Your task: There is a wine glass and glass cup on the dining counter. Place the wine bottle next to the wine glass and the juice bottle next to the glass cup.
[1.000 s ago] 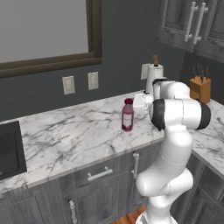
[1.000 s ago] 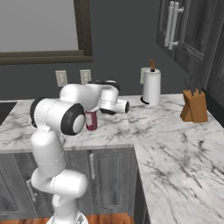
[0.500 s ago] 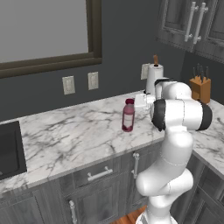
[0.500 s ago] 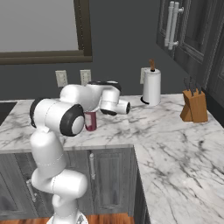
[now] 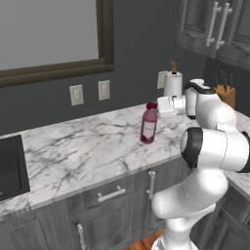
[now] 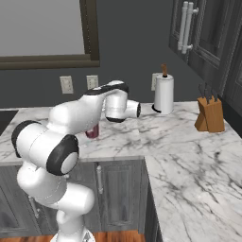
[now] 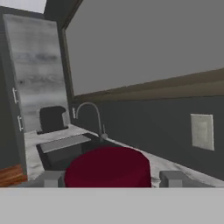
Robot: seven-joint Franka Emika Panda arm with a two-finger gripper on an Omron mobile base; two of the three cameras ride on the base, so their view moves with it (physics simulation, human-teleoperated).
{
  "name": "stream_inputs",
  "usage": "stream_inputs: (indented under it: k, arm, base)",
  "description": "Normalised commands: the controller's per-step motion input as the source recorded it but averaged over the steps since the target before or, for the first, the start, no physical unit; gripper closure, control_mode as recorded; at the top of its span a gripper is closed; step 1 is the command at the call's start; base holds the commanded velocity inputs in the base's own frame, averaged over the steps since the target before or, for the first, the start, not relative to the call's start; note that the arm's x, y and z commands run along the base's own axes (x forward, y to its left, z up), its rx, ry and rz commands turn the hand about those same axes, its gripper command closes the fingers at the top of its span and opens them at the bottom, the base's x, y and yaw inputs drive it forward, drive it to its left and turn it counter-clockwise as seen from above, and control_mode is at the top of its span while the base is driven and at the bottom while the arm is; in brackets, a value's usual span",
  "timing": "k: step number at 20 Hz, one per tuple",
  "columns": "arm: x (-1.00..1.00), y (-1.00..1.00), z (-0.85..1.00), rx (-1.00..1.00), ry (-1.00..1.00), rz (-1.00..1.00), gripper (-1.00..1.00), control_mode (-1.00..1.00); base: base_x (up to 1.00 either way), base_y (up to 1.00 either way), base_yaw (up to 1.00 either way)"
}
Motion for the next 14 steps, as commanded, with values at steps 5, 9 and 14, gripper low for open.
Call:
stream_inputs:
  k: [5,9,14]
  arm:
    - [-0.96,0.23,0.95,0.03,0.06,-0.01,1.00,-1.00]
    - [-1.00,0.20,0.72,0.02,0.05,0.00,1.00,-1.00]
    - [-0.99,0.29,0.25,0.00,0.01,0.00,1.00,-1.00]
  base:
    - [0.00,0.00,0.00]
    - [0.00,0.00,0.00]
    - [0.00,0.00,0.00]
